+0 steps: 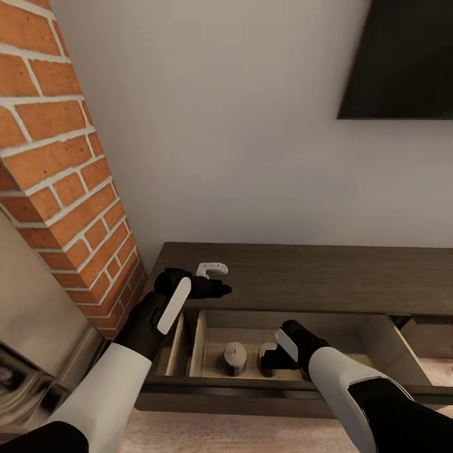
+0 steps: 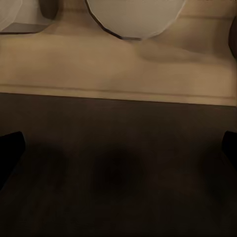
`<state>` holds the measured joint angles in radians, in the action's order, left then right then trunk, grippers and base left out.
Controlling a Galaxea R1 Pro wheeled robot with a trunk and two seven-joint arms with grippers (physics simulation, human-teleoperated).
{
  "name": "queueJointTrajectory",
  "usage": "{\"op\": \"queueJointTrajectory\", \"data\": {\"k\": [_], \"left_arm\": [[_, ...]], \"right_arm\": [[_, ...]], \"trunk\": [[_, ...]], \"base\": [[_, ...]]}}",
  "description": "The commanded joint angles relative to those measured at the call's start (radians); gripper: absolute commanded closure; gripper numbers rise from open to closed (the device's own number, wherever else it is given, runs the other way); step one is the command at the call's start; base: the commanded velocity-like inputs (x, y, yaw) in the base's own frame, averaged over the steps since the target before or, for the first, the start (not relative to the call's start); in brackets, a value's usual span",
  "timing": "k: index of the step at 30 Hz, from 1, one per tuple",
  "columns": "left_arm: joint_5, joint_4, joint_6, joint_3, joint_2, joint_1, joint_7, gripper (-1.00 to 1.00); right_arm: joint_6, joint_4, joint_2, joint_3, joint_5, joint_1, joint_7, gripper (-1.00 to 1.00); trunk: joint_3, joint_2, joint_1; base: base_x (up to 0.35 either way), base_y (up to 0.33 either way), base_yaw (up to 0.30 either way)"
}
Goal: Place each of the two pumpkins and all three candles from the living room inside a cabinet in the living room (use any cabinet), then make sure every cabinet is closed, and position the cauldron so it is next to a table in the living room.
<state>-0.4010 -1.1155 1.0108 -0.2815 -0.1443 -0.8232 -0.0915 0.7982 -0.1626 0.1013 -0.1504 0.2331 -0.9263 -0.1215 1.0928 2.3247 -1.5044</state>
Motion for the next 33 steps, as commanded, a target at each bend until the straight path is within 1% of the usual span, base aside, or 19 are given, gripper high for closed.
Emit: {"op": "queueJointTrajectory", "data": {"k": [1,5,12,26,33], "left_arm": [[-0.01,-0.001,0.003,-0.001,0.0,-0.001,-0.01,-1.0],[-0.01,0.003,0.003,-0.002,0.0,-0.001,-0.009,-1.0],[-0.01,0.02,0.003,-0.016,-0.001,-0.001,-0.01,-1.0],[-0.01,0.039,0.004,-0.018,-0.001,-0.001,-0.01,-1.0],[-0.009,0.097,0.006,-0.016,0.002,-0.001,-0.008,-1.0]], "right_arm": [[0.004,-0.002,0.0,-0.006,0.011,0.0,-0.007,-1.0],[0.003,-0.002,0.0,-0.007,0.011,0.0,-0.007,-1.0],[0.003,-0.002,0.0,-0.008,0.011,0.0,-0.007,-1.0],[0.004,-0.002,0.001,-0.009,0.011,0.0,-0.006,-1.0],[0.027,-0.002,0.0,-0.009,0.01,0.0,-0.01,-1.0]], "trunk": [[0.001,0.0,0.0],[0.001,0.0,0.0],[-0.021,-0.049,0.027],[-0.065,-0.147,0.081],[-0.087,-0.196,0.108]], "base": [[-0.01,0.0,0.0],[-0.003,0.0,0.0],[0.0,0.0,0.0],[0.0,0.0,0.0],[0.0,0.0,0.0]]}}
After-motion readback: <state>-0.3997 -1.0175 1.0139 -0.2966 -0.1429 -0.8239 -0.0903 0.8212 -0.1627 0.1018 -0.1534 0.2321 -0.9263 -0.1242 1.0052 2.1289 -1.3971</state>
